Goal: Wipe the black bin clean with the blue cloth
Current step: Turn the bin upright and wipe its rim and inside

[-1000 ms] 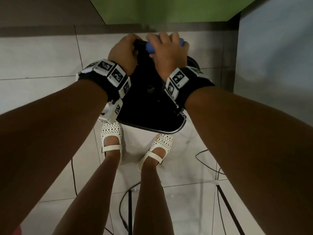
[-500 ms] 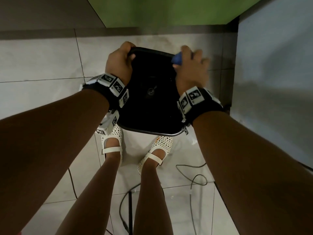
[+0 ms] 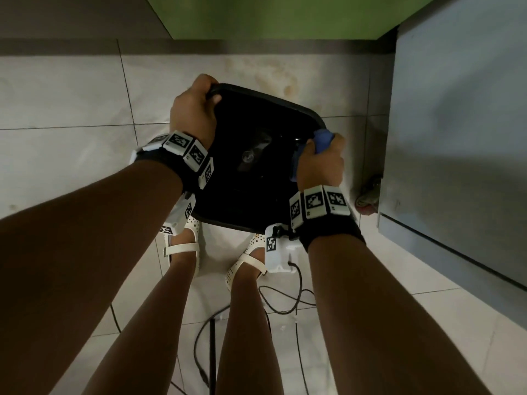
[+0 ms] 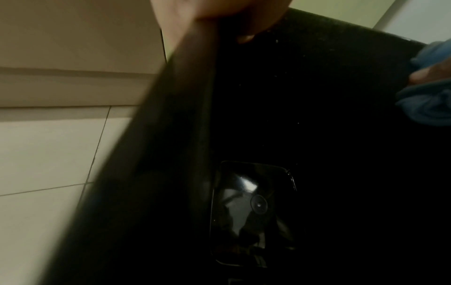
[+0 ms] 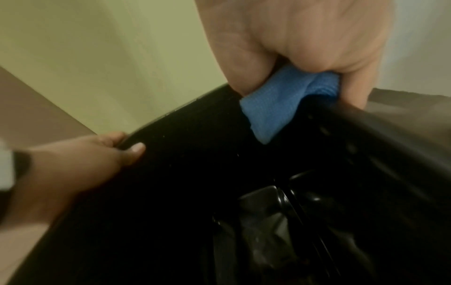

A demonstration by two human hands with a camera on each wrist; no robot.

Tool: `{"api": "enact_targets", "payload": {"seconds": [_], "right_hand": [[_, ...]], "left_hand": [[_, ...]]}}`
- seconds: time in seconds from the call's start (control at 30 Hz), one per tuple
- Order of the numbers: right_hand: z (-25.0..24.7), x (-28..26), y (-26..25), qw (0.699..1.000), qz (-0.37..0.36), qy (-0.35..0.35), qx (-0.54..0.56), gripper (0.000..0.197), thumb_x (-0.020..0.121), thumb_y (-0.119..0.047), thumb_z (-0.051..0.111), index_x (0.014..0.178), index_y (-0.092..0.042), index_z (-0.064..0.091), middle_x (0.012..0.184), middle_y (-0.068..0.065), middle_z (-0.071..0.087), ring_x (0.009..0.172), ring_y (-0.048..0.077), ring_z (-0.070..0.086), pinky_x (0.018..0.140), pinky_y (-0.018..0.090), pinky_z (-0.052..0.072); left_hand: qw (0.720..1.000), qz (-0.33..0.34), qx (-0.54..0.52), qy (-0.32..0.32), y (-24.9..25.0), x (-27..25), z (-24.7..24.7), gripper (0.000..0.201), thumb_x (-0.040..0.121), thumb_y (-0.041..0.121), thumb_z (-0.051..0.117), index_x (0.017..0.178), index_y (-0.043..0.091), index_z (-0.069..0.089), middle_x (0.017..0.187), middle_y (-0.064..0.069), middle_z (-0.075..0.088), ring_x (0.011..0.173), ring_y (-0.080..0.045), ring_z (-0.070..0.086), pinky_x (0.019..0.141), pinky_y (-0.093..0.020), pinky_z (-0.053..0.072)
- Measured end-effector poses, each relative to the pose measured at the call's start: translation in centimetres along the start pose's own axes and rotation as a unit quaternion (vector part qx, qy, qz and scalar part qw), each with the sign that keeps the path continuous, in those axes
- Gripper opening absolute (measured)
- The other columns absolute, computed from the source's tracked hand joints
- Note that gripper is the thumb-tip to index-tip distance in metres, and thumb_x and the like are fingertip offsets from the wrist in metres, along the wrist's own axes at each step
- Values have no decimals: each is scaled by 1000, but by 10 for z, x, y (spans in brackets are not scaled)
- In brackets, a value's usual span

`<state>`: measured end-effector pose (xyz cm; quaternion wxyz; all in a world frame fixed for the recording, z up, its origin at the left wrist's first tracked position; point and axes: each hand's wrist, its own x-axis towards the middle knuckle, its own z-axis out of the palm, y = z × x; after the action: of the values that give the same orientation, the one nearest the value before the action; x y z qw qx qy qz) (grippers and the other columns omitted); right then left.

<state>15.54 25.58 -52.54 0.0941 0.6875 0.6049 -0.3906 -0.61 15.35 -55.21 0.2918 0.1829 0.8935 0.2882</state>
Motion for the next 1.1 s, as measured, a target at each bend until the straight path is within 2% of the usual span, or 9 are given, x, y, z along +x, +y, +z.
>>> {"api": "enact_targets", "payload": {"seconds": [0.23,0.33,0.43,0.57,0.7,0.73,0.83,1.0,1.1], "right_hand": [[-2,6,-8,999,-41,23,-15,35,96,-22,45,128,-10,39,117,16,56,106,30,56,85,35,43],[-7,23,-24,994,-104,33,-29,23,95,-17,44,117,-11,43,107,15,55,96,24,55,81,29,43],[-8,36,-39,994,-102,21,-40,34,96,-17,42,128,-9,37,115,13,55,105,26,55,78,26,38],[-5,40,-53,990,-133,8,-49,41,98,-24,43,134,-9,35,123,12,52,112,26,54,85,24,39],[-8,24,-46,981,-162,38,-98,48,99,-31,43,141,-13,30,135,9,46,120,21,49,92,15,15],[-7,18,-40,981,-160,44,-95,49,98,-31,44,141,-13,30,134,9,47,118,21,50,92,15,19],[2,1,-16,990,-127,39,-53,52,97,-30,45,143,-15,27,131,13,49,114,27,53,88,25,40],[3,-5,4,994,-107,8,-15,53,96,-33,46,142,-14,27,129,15,46,114,29,50,91,29,39],[-4,-2,-3,997,-66,-12,-38,55,95,-36,48,142,-20,26,130,17,41,117,32,46,98,41,43]], "left_hand": [[997,-57,-55,1,6,7,-8,25,91,20,48,113,8,49,104,-13,64,86,-19,55,66,-17,35],[995,-76,-46,-33,-2,14,-15,36,91,30,49,120,8,46,117,-12,61,105,-25,57,81,-24,40],[991,-90,-89,-46,-13,5,-18,45,90,41,46,121,9,48,120,-11,61,111,-26,55,92,-30,43],[985,-122,-119,5,-18,-12,-11,41,97,34,34,124,5,47,121,-12,59,111,-24,54,80,-20,35],[981,-133,-137,45,-19,-13,-8,40,97,33,34,124,7,48,119,-11,61,105,-20,55,77,-18,36],[980,-133,-138,49,-20,-12,-7,39,97,33,35,123,8,48,118,-10,61,101,-17,54,74,-16,35],[980,-140,-128,60,-20,-12,-5,38,97,35,35,121,9,49,114,-9,63,98,-17,55,71,-17,34],[983,-138,-109,50,-15,-10,-7,38,97,35,34,121,9,49,115,-10,62,100,-22,55,73,-20,33],[983,-157,-93,3,-9,-11,-12,44,96,38,34,127,8,43,123,-13,58,113,-29,52,81,-24,34]]}}
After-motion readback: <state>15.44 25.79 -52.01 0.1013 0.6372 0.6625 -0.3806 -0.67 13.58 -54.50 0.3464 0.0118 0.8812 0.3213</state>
